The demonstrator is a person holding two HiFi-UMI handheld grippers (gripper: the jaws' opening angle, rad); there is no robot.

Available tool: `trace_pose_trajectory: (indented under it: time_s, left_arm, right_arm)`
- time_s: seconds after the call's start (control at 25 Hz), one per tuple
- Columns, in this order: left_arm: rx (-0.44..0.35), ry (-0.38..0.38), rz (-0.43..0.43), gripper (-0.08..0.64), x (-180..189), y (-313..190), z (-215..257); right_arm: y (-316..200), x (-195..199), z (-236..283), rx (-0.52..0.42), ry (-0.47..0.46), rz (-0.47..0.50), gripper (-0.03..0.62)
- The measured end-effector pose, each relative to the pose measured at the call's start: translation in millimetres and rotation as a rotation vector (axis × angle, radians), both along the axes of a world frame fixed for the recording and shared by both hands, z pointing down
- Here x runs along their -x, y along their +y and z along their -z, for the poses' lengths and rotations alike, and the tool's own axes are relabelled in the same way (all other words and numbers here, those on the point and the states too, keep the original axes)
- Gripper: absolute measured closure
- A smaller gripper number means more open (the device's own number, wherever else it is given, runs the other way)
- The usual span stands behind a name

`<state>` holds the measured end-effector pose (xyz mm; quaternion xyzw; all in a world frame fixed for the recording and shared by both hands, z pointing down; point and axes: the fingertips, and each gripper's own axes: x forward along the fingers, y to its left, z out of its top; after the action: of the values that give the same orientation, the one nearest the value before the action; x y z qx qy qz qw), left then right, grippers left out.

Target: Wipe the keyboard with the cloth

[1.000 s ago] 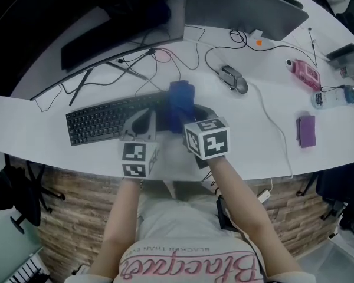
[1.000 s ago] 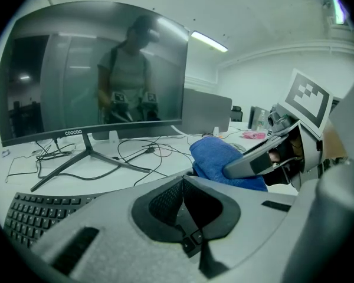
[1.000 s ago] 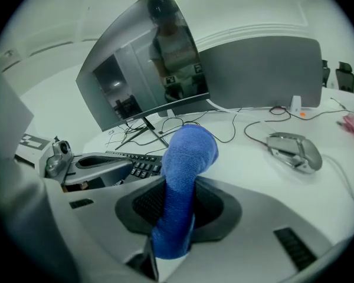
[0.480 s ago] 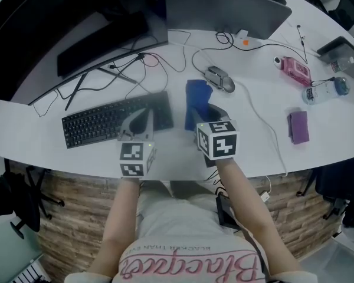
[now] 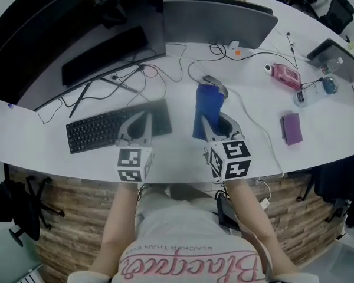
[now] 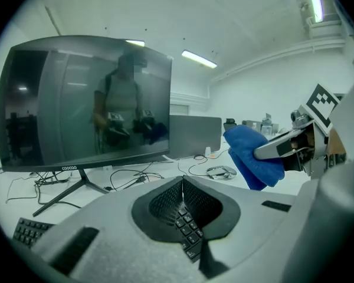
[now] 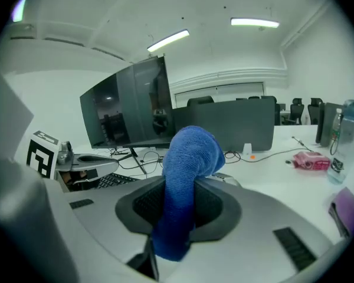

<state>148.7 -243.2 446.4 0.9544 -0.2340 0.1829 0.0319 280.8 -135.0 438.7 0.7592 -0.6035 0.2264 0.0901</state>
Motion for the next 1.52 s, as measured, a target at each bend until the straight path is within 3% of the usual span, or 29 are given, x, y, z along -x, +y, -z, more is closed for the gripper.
trace_pose_trajectory:
  time_s: [0.24,0.48,1.04,1.52]
  left_arm:
    - [-0.065,0.045,-0.048,0.555,6.6,7.4,28.2]
    - [-0.126,0.107,-0.089,0.554,37.2,16.3,67.2]
    - [-0.232,0.24,-0.161,0.554,113.9,46.5,139.0]
    - [-0.277,0.315,-0.128,0.554,162.0,56.3,166.5]
  right_arm:
    - [0.0,33.7,54.3,-0.144,0.081,0.045,0.497]
    - [-3.8,85.4,91.0,-0.245,0.113,0.072,0.497]
    - [-10.0,205.3,129.4,-0.328,0.189,0.124,0.497]
    - [-11.5,253.9,149.1,-0.368,0.251,0.13,0.497]
